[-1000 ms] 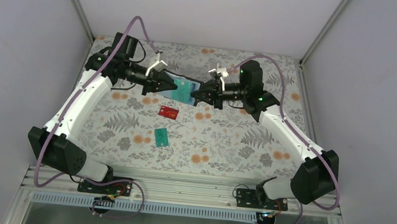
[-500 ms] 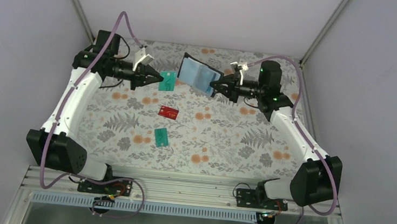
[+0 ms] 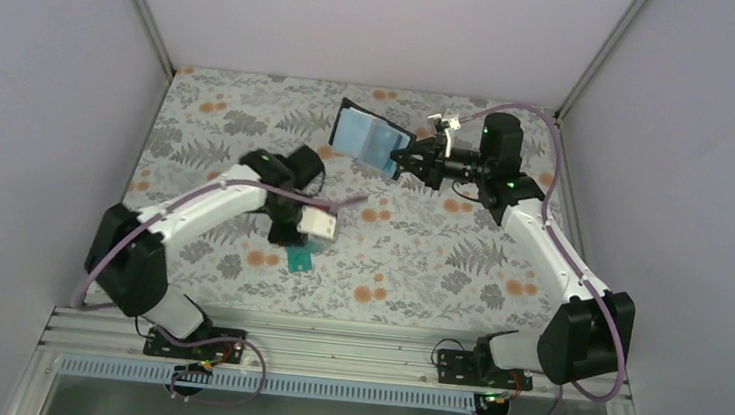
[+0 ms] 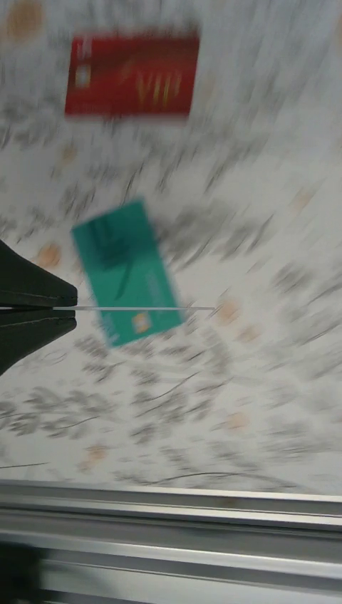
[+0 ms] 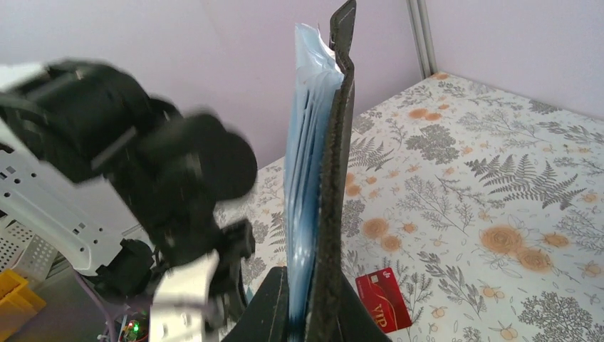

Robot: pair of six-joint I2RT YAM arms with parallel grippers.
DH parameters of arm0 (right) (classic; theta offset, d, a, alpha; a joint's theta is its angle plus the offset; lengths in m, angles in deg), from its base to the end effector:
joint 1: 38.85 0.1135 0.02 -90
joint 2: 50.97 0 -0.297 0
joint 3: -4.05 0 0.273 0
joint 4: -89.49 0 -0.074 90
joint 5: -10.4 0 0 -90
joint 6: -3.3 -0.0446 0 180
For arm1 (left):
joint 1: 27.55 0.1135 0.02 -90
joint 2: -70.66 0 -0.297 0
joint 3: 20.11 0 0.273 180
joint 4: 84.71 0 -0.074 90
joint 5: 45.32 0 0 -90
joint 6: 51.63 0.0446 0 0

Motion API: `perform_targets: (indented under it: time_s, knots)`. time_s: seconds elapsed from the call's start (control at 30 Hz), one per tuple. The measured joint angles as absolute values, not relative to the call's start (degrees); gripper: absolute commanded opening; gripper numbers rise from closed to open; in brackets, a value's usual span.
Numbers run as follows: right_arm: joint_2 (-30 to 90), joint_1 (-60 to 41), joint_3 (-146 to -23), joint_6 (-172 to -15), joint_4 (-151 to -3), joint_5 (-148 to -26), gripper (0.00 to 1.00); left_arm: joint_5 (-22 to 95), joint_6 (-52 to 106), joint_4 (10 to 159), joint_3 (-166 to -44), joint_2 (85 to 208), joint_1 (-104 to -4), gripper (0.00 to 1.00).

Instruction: Take the credit cards out of the card holder

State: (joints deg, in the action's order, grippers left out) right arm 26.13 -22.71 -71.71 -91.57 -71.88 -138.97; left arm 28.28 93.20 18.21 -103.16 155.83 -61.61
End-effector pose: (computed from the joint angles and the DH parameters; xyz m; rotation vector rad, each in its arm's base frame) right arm 0.2943 0.1251 0.3636 -0.8855 1.7079 1.2295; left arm 0.2329 -0.1727 0.2846 2.0475 2.0315 -0.3596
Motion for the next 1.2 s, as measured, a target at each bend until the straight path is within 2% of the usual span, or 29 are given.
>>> perform_targets:
  time_s: [0.17,0.47,0.63,0.93,1.03,1.13,1.2]
  knots:
    - [26.1,-22.8,-71.7,-91.5,-71.0,-138.1,0.04,40.9,98.2,14.0,-99.5,162.3,-69.8,0.02]
    - [26.1,-22.8,-71.7,-91.2,-69.6,-137.9,0.04,49.3,103.7,15.2,-100.7,169.4,-74.2,0.04]
    - [26.1,-22.9,-71.7,-91.0,-69.1,-137.9,0.04,51.9,105.6,16.3,-101.1,171.8,-74.9,0.22]
    - [26.1,-23.1,-71.7,-90.5,-69.1,-138.1,0.04,54.8,105.1,22.4,-101.7,175.2,-74.9,0.44]
    - [26.1,-23.2,-71.7,-90.3,-69.0,-138.1,0.04,54.5,104.2,23.7,-103.3,174.9,-74.9,0.55]
    - [26.2,-23.3,-71.8,-90.2,-68.8,-138.1,0.04,52.0,104.0,23.6,-105.5,173.8,-74.6,0.56]
    - [26.3,-23.6,-71.9,-90.2,-68.7,-137.8,0.04,49.8,104.1,23.9,-106.7,173.2,-74.0,0.47]
